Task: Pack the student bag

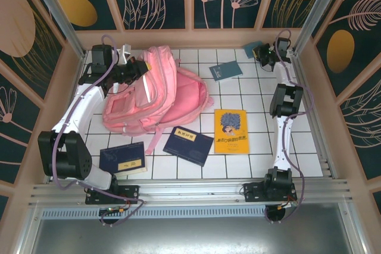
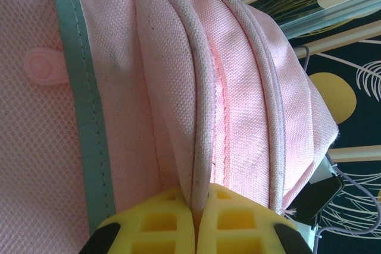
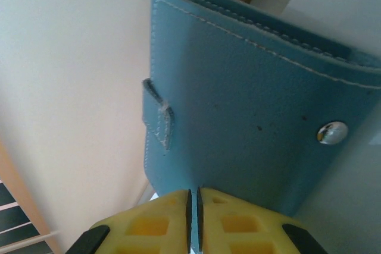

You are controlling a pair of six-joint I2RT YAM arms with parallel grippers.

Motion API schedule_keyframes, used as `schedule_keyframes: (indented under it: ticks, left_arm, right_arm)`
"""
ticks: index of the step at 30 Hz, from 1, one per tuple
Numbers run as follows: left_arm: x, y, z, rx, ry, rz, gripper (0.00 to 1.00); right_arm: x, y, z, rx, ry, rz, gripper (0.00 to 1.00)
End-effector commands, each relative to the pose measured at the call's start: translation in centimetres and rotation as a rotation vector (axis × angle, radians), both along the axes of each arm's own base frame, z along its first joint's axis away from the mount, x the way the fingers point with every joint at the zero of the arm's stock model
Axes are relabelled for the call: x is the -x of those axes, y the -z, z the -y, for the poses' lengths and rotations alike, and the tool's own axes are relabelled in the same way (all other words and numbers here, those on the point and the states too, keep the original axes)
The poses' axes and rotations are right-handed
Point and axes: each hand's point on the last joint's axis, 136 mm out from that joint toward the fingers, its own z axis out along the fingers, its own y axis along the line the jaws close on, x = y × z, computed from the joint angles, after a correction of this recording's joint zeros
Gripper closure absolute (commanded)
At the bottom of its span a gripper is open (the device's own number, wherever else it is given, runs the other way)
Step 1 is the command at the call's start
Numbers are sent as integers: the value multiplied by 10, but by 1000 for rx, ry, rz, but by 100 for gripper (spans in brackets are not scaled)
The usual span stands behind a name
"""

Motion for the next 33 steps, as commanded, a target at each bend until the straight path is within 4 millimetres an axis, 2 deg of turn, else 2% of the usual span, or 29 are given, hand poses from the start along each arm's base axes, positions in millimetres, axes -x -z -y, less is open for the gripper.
schedule_keyframes:
  ticks: [1, 6, 10, 15, 18, 20, 22, 25, 29, 33]
  left_arm:
    - [-4, -7, -7, -17, -20, 58, 100]
    - [0, -10, -7, -13, -18, 68, 100]
    - [1, -13, -7, -8, -15, 76, 100]
    - [2, -15, -6, -4, -13, 81, 100]
    - [2, -13, -6, -2, -10, 75, 100]
    - [3, -14, -6, 0, -11, 75, 100]
    - [3, -15, -6, 1, -9, 76, 100]
    - [2, -14, -5, 5, -5, 70, 100]
    - [-1, -9, -5, 8, -7, 55, 100]
    - [-6, -5, -4, 10, -7, 43, 100]
  right_arm:
    - [36, 48, 10, 23, 25, -238, 85]
    - [52, 29, 12, 95, -2, -257, 84]
    - [67, 18, 26, 136, 19, -276, 84]
    - [67, -8, 27, 155, -11, -210, 82]
    - [59, -23, 29, 171, -18, -155, 74]
    - [54, -29, 37, 179, -3, -123, 57]
    - [49, -29, 53, 181, 36, -103, 42]
    - [42, -24, 68, 134, 59, -71, 31]
    - [30, -12, 74, 73, 61, -36, 30]
    - [17, 0, 69, -21, 42, -2, 32]
